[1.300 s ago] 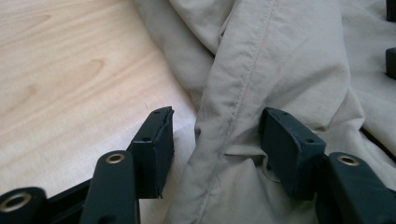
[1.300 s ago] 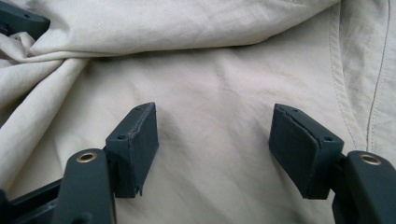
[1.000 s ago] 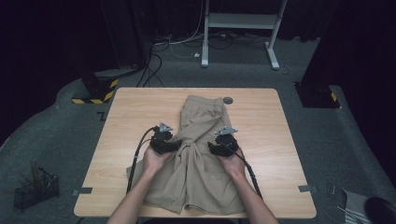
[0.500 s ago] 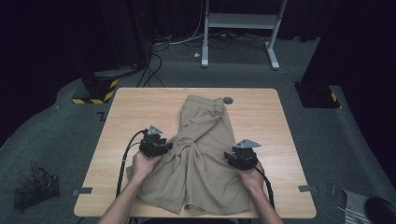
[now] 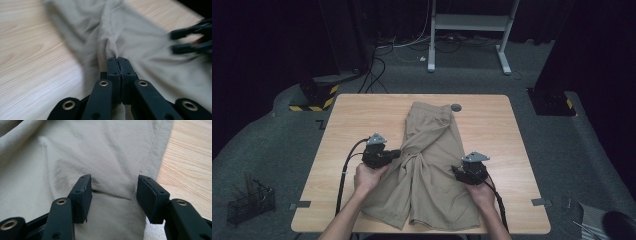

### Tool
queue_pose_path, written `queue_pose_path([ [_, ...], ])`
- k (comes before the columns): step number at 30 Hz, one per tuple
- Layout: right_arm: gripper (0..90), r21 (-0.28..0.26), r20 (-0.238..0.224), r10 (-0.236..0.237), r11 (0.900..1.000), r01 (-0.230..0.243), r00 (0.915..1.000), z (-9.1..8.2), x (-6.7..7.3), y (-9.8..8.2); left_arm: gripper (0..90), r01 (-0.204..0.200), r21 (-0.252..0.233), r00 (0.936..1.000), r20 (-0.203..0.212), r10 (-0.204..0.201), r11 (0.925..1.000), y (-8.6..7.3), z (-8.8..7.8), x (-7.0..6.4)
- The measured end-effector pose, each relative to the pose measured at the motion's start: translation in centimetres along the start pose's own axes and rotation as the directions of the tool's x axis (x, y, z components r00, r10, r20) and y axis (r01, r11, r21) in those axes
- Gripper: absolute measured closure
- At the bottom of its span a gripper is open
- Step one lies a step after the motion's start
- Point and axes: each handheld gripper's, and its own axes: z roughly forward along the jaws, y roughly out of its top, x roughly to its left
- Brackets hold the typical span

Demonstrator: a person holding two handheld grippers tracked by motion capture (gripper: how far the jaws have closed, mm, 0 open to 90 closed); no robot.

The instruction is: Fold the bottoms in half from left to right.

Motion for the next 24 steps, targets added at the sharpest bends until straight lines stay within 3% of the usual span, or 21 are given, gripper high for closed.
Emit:
queue_pose_path([
  [3,45.9,0.000,0.000,0.000,1.000,0.000,1.0000,0.0,0.0,0.0,88.6,-0.020,-0.019,0.9977,0.064,0.021,0.9996,0.9,0.3,-1.8],
  [6,45.9,0.000,0.000,0.001,1.000,-0.001,1.0000,0.0,0.0,0.0,88.6,-0.041,-0.022,0.9899,0.135,0.044,0.9989,1.3,1.4,-3.9],
  [9,45.9,0.000,0.000,0.001,1.000,-0.001,1.0000,0.0,0.0,0.0,88.6,-0.082,0.008,0.9793,0.186,0.079,0.9966,1.3,3.5,-6.0],
  [12,44.6,0.002,-0.003,0.003,1.000,-0.003,1.0000,0.0,0.0,0.0,88.6,-0.090,0.042,0.9746,0.209,0.079,0.9951,1.0,5.4,-7.0],
  [16,44.6,0.008,0.002,0.008,1.000,-0.008,1.0000,-0.3,0.4,-0.1,88.6,-0.062,0.106,0.9826,0.181,0.042,0.9924,0.1,7.5,-6.6],
  [19,44.7,0.005,-0.024,0.022,1.000,-0.022,0.9995,-1.1,0.6,-0.4,88.5,-0.061,0.151,0.9900,0.135,0.041,0.9866,-0.8,8.5,-5.9],
  [21,44.2,0.034,-0.035,0.009,0.999,-0.008,0.9993,-1.1,0.9,-0.6,88.6,-0.064,0.178,0.9933,0.106,0.046,0.9819,-1.3,9.0,-5.5],
  [22,44.6,0.023,-0.031,0.001,1.000,0.000,0.9995,-1.1,1.0,-0.7,88.6,-0.063,0.192,0.9947,0.092,0.046,0.9794,-1.5,9.2,-5.2],
  [24,44.4,0.012,-0.032,0.004,1.000,-0.004,0.9995,-0.9,1.1,-0.7,88.6,-0.048,0.185,0.9956,0.088,0.032,0.9816,-1.8,9.3,-4.5],
])
